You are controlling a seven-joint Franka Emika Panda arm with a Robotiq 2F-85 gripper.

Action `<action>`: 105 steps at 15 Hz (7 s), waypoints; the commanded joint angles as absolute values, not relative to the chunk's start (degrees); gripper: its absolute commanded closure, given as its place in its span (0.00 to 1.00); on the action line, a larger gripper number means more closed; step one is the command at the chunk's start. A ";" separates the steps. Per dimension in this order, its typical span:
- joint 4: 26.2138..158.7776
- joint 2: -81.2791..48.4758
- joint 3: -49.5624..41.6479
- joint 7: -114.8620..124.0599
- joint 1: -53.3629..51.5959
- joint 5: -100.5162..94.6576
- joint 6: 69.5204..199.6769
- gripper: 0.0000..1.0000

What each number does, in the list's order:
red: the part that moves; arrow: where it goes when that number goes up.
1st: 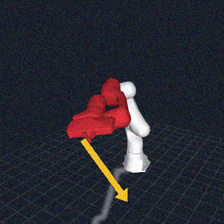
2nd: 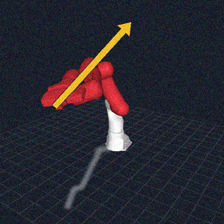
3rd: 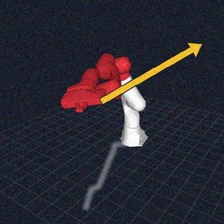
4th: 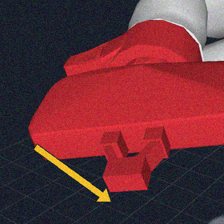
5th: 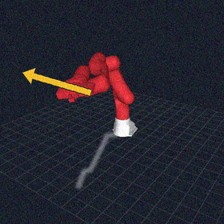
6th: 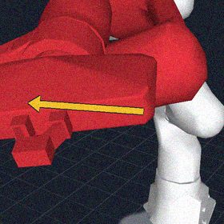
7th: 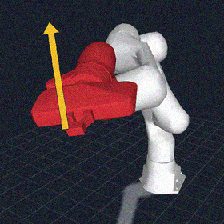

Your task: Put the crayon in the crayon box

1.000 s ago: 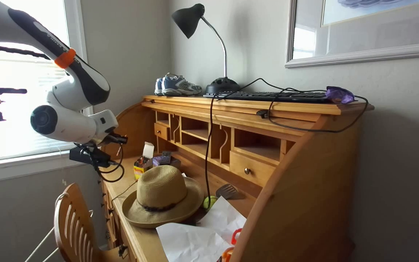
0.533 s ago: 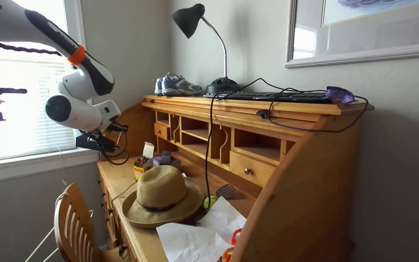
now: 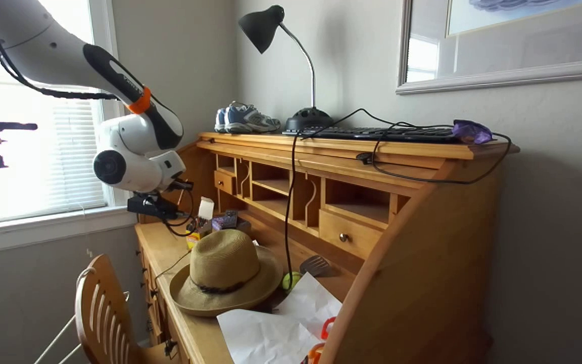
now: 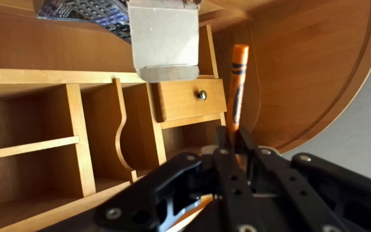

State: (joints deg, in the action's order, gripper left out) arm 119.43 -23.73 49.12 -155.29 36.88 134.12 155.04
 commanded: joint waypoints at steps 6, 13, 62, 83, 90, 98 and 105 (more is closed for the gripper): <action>111.07 -30.48 29.52 -158.30 16.97 138.54 151.54 0.97; 109.40 -32.76 12.31 -153.30 -0.27 138.57 146.02 0.97; 110.30 -38.79 -1.01 -146.55 -8.11 140.50 124.06 0.97; 111.86 -41.11 -1.45 -152.62 -7.89 142.81 116.83 0.97; 112.31 -40.62 -1.57 -154.20 -7.85 142.70 116.22 0.97; 115.07 -37.87 -1.30 -154.93 -7.36 142.86 113.58 0.97; 118.17 -35.96 -1.39 -156.26 -6.62 143.18 110.42 0.97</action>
